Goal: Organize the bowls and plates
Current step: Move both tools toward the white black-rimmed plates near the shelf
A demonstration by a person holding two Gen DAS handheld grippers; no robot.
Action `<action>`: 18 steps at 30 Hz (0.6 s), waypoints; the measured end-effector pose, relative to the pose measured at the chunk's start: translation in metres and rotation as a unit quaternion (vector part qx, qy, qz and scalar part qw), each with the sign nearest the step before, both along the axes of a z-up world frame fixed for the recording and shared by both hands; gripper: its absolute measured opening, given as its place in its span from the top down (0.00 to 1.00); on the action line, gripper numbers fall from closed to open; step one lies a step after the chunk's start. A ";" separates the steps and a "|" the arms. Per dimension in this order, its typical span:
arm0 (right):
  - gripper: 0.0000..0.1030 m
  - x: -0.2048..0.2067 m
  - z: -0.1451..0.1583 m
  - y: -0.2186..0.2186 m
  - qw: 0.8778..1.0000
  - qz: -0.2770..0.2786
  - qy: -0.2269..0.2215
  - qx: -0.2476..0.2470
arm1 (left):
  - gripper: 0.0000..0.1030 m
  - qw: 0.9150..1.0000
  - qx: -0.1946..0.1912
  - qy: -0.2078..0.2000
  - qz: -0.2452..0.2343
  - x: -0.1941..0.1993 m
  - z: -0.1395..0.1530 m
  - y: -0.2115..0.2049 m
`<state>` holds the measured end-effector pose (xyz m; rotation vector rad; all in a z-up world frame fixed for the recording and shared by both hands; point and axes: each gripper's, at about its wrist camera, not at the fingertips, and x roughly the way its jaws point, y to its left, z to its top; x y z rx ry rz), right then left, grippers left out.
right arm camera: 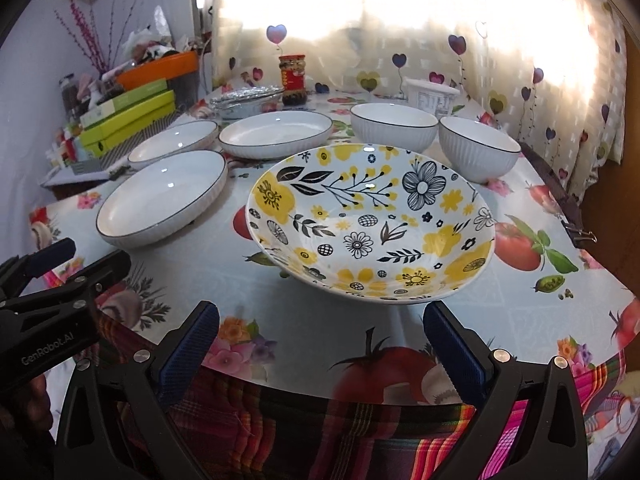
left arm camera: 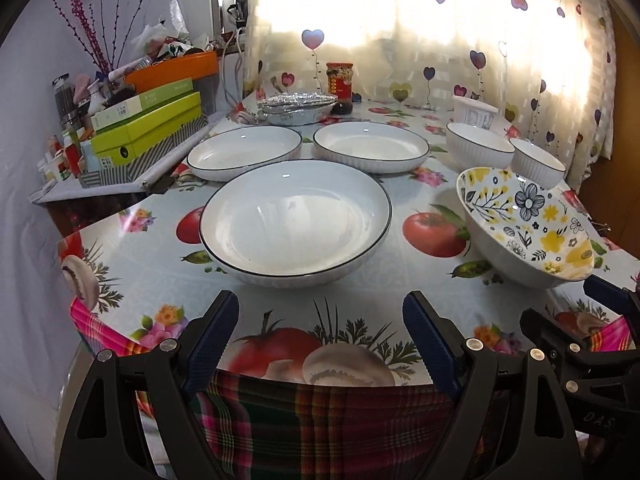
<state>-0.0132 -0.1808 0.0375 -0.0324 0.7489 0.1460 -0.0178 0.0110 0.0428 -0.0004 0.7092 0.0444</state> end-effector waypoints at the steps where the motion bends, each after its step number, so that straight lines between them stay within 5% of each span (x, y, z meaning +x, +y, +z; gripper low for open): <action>1: 0.00 -0.002 0.003 0.000 1.000 -0.001 -0.002 0.000 | 0.18 1.000 -0.001 0.000 0.000 -0.001 0.002 0.000; 18: 0.00 -0.004 0.029 -0.011 0.999 -0.023 -0.022 0.020 | 0.18 1.000 -0.009 -0.007 -0.021 0.003 0.023 -0.010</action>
